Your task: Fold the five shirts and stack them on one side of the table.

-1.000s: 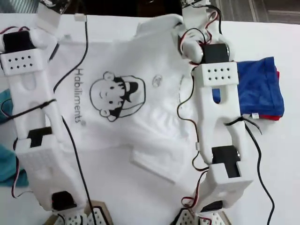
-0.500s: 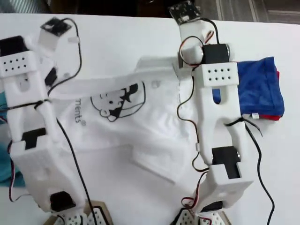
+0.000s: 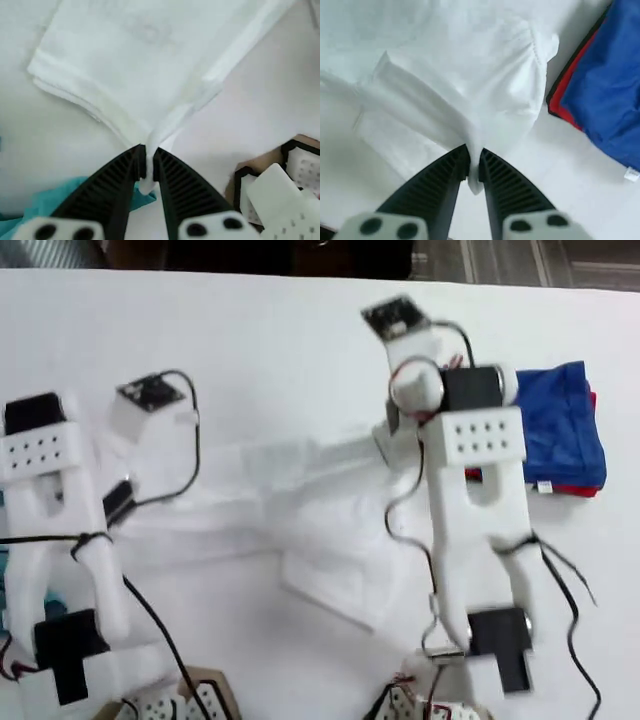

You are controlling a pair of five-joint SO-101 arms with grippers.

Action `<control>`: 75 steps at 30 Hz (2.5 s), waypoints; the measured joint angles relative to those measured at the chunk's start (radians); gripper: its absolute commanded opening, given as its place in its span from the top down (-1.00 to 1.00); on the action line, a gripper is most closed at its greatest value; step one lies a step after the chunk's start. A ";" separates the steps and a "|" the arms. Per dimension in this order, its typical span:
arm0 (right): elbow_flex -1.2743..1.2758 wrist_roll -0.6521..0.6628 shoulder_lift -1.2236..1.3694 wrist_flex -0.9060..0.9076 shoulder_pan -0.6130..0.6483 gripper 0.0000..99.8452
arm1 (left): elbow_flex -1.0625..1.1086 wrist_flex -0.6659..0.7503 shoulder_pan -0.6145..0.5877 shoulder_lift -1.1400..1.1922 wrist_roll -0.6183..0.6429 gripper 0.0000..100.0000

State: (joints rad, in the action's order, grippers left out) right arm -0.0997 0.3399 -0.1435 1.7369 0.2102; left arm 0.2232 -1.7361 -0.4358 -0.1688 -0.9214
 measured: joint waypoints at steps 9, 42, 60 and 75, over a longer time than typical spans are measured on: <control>0.644 0.091 -0.361 -0.293 0.002 0.96 | 0.132 0.140 -0.078 0.023 -0.048 0.95; -0.660 0.115 0.529 -0.273 0.003 0.96 | -1.320 0.078 -0.012 0.790 0.186 0.95; -1.270 0.115 1.031 -0.178 0.003 0.96 | -1.726 -0.014 0.014 1.169 0.187 0.95; -1.320 0.115 1.020 0.009 0.003 0.96 | -1.321 -0.034 -0.041 0.982 0.112 0.95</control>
State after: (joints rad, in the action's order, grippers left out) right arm -1.4193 0.4549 0.8769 1.7461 0.2133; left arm -1.0978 -1.7699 -0.4772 0.8132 -0.8094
